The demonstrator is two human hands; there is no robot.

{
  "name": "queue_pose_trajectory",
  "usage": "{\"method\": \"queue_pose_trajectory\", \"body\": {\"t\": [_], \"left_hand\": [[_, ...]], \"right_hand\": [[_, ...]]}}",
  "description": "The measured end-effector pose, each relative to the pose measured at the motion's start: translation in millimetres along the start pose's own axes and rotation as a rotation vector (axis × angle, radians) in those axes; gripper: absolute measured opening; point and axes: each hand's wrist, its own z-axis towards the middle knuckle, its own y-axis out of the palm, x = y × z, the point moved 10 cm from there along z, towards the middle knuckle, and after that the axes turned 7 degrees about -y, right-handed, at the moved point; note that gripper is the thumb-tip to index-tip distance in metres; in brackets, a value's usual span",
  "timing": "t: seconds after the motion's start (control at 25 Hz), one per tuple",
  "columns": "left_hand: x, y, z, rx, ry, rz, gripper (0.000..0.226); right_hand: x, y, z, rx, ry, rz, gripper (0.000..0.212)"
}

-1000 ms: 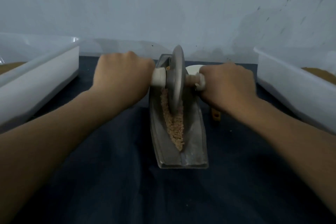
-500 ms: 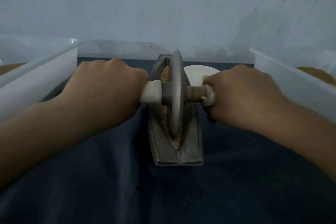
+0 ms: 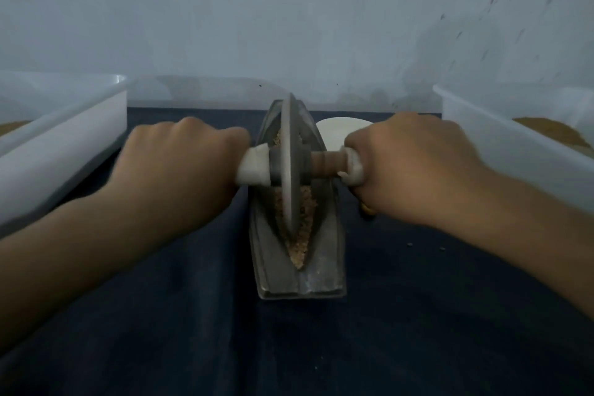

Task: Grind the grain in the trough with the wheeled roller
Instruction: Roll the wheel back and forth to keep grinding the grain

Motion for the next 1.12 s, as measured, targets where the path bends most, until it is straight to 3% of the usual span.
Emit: {"method": "queue_pose_trajectory", "body": {"t": [0.12, 0.24, 0.32, 0.48, 0.6, 0.76, 0.88, 0.96, 1.12], "left_hand": [[-12.4, -1.2, -14.1, -0.017, -0.011, -0.043, 0.028], [-1.2, 19.9, 8.8, -0.036, -0.099, 0.042, 0.028], [0.8, 31.6, 41.0, 0.009, -0.170, 0.029, 0.019], [6.9, 28.9, 59.9, -0.005, -0.104, 0.038, 0.017], [10.1, -4.7, 14.2, 0.045, 0.033, 0.034, 0.032], [-7.8, -21.4, -20.0, 0.084, 0.021, -0.030, 0.028], [-7.2, 16.5, 3.8, -0.008, -0.130, -0.005, 0.027], [-7.0, 39.3, 37.8, -0.038, -0.207, -0.019, 0.011], [-3.1, 39.6, 55.3, -0.049, -0.171, 0.012, 0.008]], "right_hand": [[-4.7, -13.8, -8.4, 0.036, -0.045, 0.014, 0.016], [4.8, 24.8, 19.5, -0.115, 0.110, -0.058, 0.018], [15.0, 50.0, 43.3, -0.170, 0.217, 0.016, 0.010], [20.4, 61.3, 40.4, -0.224, 0.232, 0.087, 0.010], [10.8, 26.1, 4.3, -0.099, 0.093, 0.033, 0.028], [-4.6, -12.6, -17.3, 0.059, -0.059, 0.044, 0.022], [1.0, 17.8, 23.2, -0.062, 0.059, -0.080, 0.016], [12.0, 45.1, 52.5, -0.179, 0.166, -0.035, 0.003], [15.9, 51.6, 52.0, -0.216, 0.187, 0.025, 0.007]]}}
